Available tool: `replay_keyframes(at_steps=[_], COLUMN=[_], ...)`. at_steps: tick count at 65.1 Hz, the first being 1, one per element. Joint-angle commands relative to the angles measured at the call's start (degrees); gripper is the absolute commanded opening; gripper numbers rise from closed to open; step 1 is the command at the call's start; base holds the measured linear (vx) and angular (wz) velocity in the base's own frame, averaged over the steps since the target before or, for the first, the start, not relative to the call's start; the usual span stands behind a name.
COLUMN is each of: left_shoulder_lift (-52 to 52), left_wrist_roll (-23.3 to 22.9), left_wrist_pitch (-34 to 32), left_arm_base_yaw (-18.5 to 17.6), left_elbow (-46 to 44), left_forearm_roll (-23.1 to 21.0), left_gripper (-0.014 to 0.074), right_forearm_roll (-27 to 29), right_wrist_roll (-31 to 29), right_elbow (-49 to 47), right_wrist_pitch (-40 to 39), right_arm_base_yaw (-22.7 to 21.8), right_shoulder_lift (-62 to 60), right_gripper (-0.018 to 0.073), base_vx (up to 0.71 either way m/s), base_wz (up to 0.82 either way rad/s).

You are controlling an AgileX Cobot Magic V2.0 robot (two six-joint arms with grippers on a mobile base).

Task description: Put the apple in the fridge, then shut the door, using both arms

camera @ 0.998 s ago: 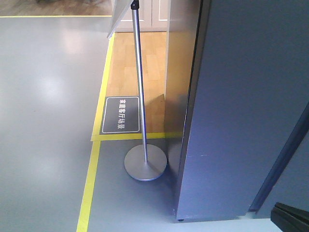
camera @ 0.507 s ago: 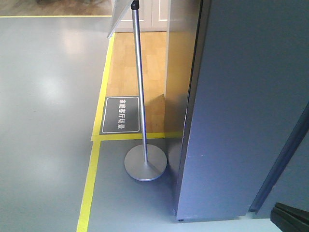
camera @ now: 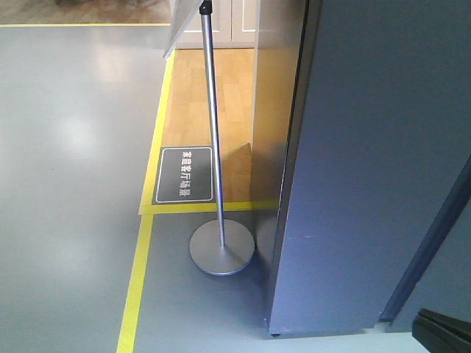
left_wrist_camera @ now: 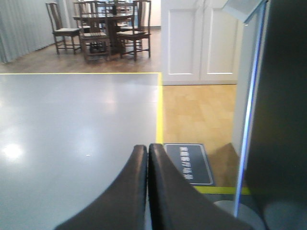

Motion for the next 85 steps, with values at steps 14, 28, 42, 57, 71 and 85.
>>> replay_keyframes(at_steps=[14,28,42,57,71,85], left_shoulder_lift=[-1.0,-1.0,-1.0,-1.0,-1.0,-0.9], left_wrist_roll=[-0.4,-1.3,-1.8,-1.8,-1.8,-1.8], left_wrist_pitch=[-5.1,-5.1,-6.4,-7.7,-7.7,-7.7], left_arm_base_yaw=[2.2,2.2,2.2,2.2,2.2,2.2], left_elbow=[1.7,1.7,1.7,1.7,1.7,1.7], left_forearm_roll=[0.4,0.4,0.4,0.4,0.4,0.4], left_gripper=[-0.0008,-0.0008,-0.0008,-0.0008,-0.0008,-0.0008], right_forearm_roll=[3.2,3.2,3.2,3.2,3.2,3.2], right_wrist_roll=[-0.3,-0.3,-0.3,-0.3,-0.3,-0.3], right_elbow=[-1.3,-1.3,-1.3,-1.3,-1.3,-1.3], right_wrist_pitch=[-2.1,-2.1,-2.1,-2.1,-2.1,-2.1], right_arm_base_yaw=[0.0,0.0,0.0,0.0,0.0,0.0], right_shoulder_lift=[0.8,0.8,0.8,0.8,0.8,0.8], right_gripper=[-0.0006,-0.0006,-0.0006,-0.0006,-0.0006,-0.0004], base_vx=[0.0,0.0,0.0,0.0,0.0,0.0], base_wz=[0.0,0.0,0.0,0.0,0.0,0.0])
